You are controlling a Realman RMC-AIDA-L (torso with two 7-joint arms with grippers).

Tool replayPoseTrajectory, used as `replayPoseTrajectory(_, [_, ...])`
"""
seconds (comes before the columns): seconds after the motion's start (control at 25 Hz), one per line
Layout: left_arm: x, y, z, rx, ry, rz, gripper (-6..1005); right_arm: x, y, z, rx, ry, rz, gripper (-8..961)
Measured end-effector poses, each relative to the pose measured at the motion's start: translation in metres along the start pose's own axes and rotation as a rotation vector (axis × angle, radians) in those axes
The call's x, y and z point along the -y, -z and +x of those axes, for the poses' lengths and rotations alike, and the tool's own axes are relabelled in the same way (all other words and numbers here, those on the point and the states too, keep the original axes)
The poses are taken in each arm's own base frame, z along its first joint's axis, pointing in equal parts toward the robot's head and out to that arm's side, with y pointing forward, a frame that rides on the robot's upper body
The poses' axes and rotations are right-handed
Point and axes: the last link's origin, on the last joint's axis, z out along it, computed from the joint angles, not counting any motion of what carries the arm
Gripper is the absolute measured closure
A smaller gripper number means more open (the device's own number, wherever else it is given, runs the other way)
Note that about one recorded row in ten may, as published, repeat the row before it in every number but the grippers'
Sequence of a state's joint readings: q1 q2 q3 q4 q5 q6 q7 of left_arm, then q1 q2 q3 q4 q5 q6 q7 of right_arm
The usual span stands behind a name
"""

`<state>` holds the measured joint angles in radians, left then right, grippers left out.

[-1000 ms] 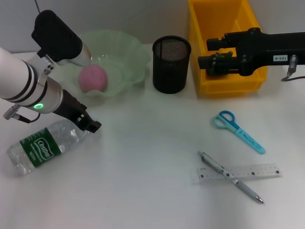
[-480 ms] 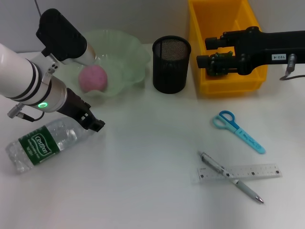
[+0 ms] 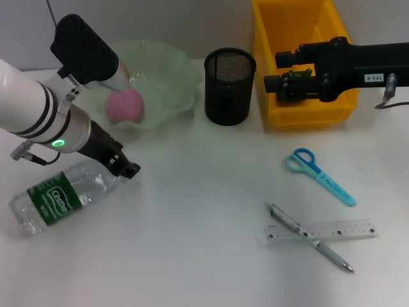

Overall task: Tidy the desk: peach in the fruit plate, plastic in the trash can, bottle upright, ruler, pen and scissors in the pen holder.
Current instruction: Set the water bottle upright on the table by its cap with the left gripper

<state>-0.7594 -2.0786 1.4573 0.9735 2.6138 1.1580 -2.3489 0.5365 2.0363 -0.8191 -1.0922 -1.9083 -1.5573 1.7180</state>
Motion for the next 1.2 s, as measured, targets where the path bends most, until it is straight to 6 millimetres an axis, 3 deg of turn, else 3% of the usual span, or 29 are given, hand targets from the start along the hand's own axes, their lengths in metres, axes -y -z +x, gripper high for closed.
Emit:
replayPoseTrajectory(0.76, [-0.005, 0.0, -0.001, 0.009, -0.007, -0.008, 577, -0.001, 0.001, 0.002, -0.001, -0.005, -0.003, 364])
replayPoseTrajectory(1.2, [-0.004, 0.017, 0.002, -0.035, 0.0, 0.015, 578, -0.002, 0.001, 0.001, -0.001, -0.002, -0.004, 364])
